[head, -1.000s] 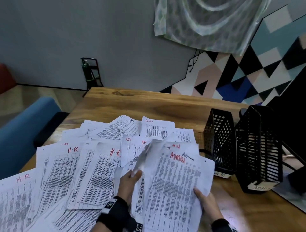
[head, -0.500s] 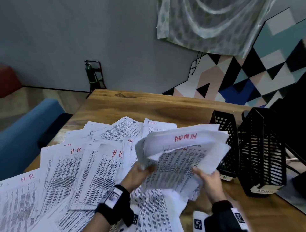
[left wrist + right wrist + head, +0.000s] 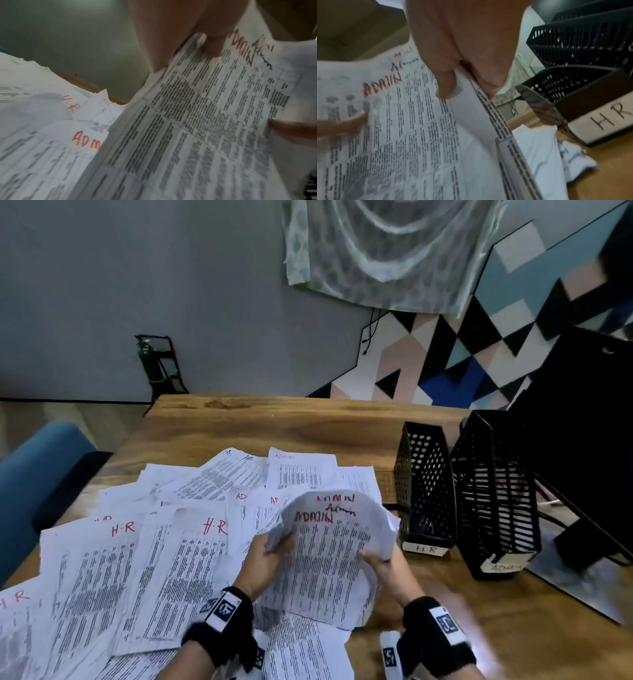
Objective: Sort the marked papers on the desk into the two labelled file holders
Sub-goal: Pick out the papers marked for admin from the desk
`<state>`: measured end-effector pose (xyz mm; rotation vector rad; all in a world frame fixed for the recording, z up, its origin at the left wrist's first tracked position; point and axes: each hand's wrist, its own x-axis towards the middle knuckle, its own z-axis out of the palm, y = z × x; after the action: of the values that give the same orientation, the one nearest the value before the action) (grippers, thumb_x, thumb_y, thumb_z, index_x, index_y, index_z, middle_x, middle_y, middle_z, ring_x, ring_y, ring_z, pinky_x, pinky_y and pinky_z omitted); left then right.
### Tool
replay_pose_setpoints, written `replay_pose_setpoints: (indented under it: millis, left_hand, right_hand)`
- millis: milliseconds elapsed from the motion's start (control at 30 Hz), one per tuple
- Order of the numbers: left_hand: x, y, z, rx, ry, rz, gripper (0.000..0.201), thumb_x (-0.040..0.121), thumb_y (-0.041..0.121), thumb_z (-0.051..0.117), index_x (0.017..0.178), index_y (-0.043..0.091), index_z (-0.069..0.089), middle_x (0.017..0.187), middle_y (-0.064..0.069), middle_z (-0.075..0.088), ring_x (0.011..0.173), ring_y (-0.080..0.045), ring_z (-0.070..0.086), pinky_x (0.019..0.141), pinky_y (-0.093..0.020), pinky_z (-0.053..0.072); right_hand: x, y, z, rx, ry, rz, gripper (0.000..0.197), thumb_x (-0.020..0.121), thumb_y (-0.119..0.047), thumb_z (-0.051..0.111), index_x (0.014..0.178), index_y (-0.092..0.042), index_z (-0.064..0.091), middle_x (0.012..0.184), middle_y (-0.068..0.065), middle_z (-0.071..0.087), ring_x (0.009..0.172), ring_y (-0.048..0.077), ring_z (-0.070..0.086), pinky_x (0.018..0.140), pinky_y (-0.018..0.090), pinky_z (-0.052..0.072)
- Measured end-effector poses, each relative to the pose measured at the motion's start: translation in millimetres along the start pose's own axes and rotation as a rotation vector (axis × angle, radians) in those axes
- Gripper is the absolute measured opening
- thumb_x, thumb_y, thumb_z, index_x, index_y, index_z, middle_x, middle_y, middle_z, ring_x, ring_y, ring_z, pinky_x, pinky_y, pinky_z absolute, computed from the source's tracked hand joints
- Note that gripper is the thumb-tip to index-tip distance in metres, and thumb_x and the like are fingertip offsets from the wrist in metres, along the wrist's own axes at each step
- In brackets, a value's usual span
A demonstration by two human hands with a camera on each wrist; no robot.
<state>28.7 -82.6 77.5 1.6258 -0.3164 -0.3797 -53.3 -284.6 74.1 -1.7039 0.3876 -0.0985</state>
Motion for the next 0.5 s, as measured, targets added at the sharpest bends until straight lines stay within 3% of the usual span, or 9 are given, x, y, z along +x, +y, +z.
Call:
replay_pose_setpoints:
  millis: [67, 100, 167, 267, 333, 400, 500]
  left_hand:
    - [13, -2, 1, 0.043, 0.077, 0.040, 0.014, 0.091, 0.016, 0.054, 0.083, 0.022, 0.064, 0.075, 0.011, 0.069, 0.075, -0.005, 0.063, 0.071, -0.027, 0.049]
    - [19, -3, 5, 0.088, 0.088, 0.061, 0.015, 0.091, 0.012, 0.053, 0.086, 0.021, 0.064, 0.079, 0.010, 0.070, 0.078, -0.006, 0.064, 0.073, -0.026, 0.051]
    - [30, -11, 14, 0.144, 0.072, 0.085, 0.019, 0.091, 0.009, 0.053, 0.093, 0.025, 0.063, 0.087, 0.009, 0.072, 0.085, -0.009, 0.067, 0.082, -0.028, 0.053]
    - [39, -22, 37, 0.203, 0.014, 0.071, 0.026, 0.090, 0.004, 0.054, 0.091, 0.028, 0.063, 0.089, 0.014, 0.071, 0.084, 0.008, 0.065, 0.090, -0.030, 0.051]
    - [40, -26, 55, 0.281, -0.057, 0.040, 0.024, 0.090, 0.001, 0.053, 0.098, 0.022, 0.062, 0.100, 0.000, 0.068, 0.097, -0.003, 0.064, 0.096, -0.032, 0.047]
    - [45, -31, 70, 0.359, -0.137, 0.050, 0.025, 0.090, 0.002, 0.053, 0.107, 0.019, 0.060, 0.113, -0.008, 0.065, 0.113, -0.020, 0.059, 0.098, -0.030, 0.044]
    - [56, -26, 104, 0.575, -0.278, 0.109, 0.034, 0.091, 0.010, 0.054, 0.125, 0.012, 0.054, 0.132, -0.007, 0.057, 0.125, -0.020, 0.052, 0.098, -0.022, 0.036]
  right_hand:
    - [3, -6, -18, -0.131, 0.051, -0.012, 0.014, 0.089, -0.013, 0.057, 0.085, -0.025, 0.064, 0.097, 0.002, 0.071, 0.098, 0.020, 0.066, 0.089, 0.042, 0.053]
    - [2, -8, -32, -0.173, 0.097, -0.014, 0.013, 0.089, -0.014, 0.057, 0.085, -0.024, 0.064, 0.098, 0.006, 0.071, 0.098, 0.023, 0.065, 0.091, 0.047, 0.051]
    - [-3, -15, -63, -0.191, 0.238, -0.035, 0.009, 0.089, -0.014, 0.057, 0.084, -0.018, 0.063, 0.095, 0.010, 0.069, 0.093, 0.026, 0.065, 0.088, 0.045, 0.052]
    - [-17, -32, -122, -0.187, 0.567, -0.075, 0.011, 0.089, -0.016, 0.057, 0.086, -0.006, 0.060, 0.090, 0.016, 0.065, 0.075, 0.019, 0.059, 0.073, 0.036, 0.046]
    - [-28, -41, -165, -0.170, 0.852, -0.108, 0.022, 0.088, -0.017, 0.059, 0.084, 0.005, 0.060, 0.083, 0.025, 0.064, 0.064, 0.012, 0.056, 0.065, 0.037, 0.041]
    - [-40, -49, -201, -0.195, 1.124, -0.139, 0.034, 0.087, -0.019, 0.058, 0.082, 0.015, 0.057, 0.084, 0.037, 0.063, 0.069, 0.019, 0.052, 0.065, 0.042, 0.043]
    - [-57, -64, -244, -0.356, 1.353, -0.223, 0.033, 0.091, -0.015, 0.051, 0.090, 0.018, 0.056, 0.092, 0.043, 0.059, 0.081, 0.035, 0.061, 0.076, 0.050, 0.043]
